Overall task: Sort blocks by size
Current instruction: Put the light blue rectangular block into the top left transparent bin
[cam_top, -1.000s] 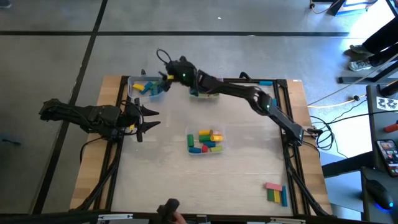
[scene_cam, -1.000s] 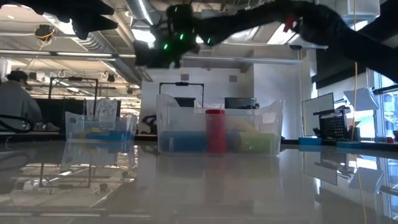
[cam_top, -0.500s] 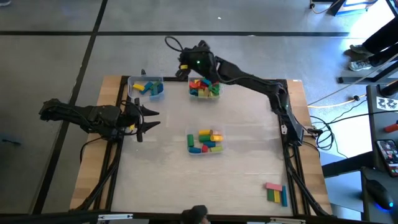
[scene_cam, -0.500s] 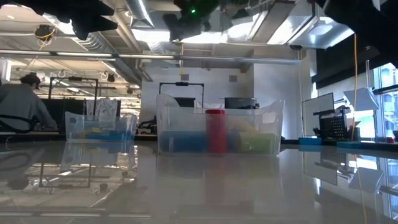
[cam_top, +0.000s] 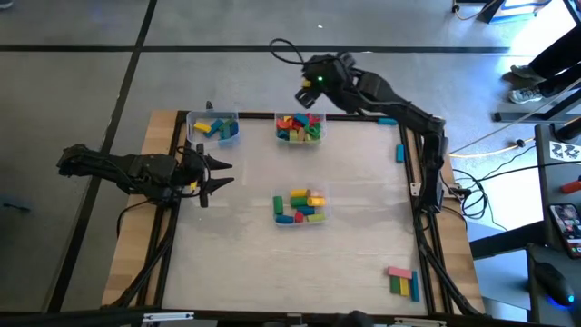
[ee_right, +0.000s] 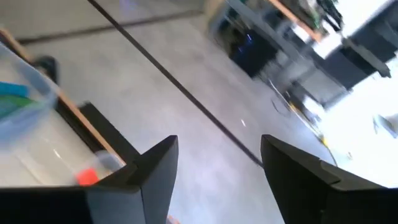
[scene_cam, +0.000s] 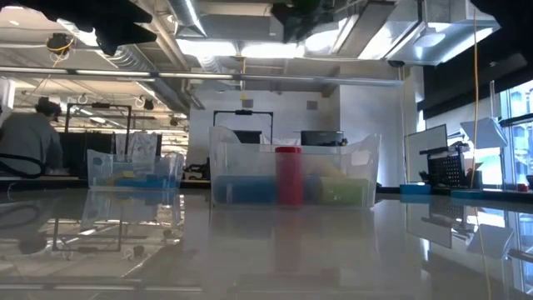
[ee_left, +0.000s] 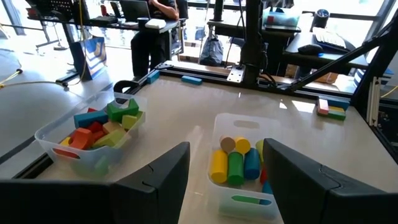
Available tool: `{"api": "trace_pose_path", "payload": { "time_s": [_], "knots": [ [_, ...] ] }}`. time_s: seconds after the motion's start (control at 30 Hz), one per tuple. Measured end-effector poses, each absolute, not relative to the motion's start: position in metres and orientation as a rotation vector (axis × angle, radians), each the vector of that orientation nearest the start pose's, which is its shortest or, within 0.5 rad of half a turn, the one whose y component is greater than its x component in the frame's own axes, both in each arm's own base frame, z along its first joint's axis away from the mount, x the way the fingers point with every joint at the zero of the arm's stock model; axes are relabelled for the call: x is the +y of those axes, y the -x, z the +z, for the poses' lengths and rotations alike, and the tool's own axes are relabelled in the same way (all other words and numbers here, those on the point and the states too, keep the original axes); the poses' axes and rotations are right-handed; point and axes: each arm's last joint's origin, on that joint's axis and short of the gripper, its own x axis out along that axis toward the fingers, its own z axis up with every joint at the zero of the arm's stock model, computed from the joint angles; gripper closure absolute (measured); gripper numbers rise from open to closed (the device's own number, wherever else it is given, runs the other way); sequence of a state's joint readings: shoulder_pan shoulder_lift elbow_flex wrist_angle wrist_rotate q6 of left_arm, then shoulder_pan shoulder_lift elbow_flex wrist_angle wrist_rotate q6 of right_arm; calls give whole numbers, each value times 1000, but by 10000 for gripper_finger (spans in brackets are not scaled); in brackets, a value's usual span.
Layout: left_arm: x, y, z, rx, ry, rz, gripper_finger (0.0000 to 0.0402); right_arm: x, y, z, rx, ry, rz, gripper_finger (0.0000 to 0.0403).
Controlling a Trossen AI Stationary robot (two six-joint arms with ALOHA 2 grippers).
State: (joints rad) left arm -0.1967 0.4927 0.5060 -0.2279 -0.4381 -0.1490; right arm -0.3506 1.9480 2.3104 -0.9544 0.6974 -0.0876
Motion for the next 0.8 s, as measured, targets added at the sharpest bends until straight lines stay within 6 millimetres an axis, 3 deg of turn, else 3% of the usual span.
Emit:
{"api": "trace_pose_path", "payload": {
  "time_s": [0.27, 0.53, 0.8],
  "knots": [
    [-12, -123, 272, 186, 81, 255, 203, -167, -339, 430, 841, 119, -1152, 173],
    [-12, -123, 271, 189, 80, 255, 203, -195, -311, 395, 984, -10, -1240, 173],
    [-12, -123, 269, 208, 83, 258, 203, -215, -266, 335, 1082, -144, -1364, 173]
  ]
}}
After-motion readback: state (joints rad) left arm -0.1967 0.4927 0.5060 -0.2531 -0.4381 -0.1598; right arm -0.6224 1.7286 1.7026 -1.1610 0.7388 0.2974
